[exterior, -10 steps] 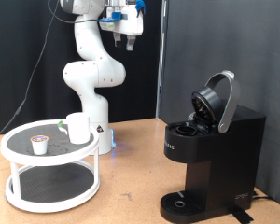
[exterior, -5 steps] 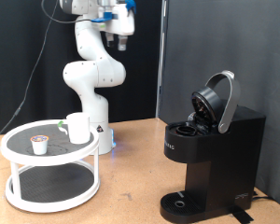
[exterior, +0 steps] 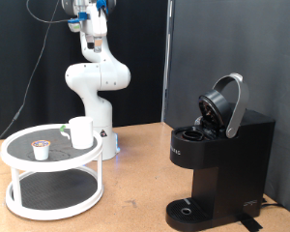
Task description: Make a cup of coffee with the keurig machine
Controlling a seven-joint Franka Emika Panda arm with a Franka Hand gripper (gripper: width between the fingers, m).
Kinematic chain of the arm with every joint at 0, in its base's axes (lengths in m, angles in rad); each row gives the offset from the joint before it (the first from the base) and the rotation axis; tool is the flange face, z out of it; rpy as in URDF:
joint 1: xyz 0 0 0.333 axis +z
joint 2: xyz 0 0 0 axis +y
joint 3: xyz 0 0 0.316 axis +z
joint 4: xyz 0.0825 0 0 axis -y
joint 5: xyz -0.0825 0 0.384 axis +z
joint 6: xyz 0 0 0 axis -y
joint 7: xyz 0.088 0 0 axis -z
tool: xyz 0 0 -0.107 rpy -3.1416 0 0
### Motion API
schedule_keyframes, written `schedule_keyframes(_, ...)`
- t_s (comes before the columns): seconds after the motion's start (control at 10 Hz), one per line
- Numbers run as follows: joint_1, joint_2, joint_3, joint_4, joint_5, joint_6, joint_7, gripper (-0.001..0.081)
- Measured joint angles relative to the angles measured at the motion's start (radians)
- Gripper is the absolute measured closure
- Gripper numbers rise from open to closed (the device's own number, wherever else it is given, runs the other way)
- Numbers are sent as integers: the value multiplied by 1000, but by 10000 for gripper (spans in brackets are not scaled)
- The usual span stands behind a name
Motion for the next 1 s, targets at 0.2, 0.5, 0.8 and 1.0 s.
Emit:
schedule_keyframes(0.2, -1, 1, -3, -1, 0, 1, -1, 72)
schedule_keyframes(0.5, -19, 24, -57, 9, -53, 11, -44, 72)
schedule_keyframes(0.8, -39, 91, -129, 48, -114, 10, -122, 72)
schedule_keyframes(1.0, -47, 134, -183, 79, -117, 40, -171, 72)
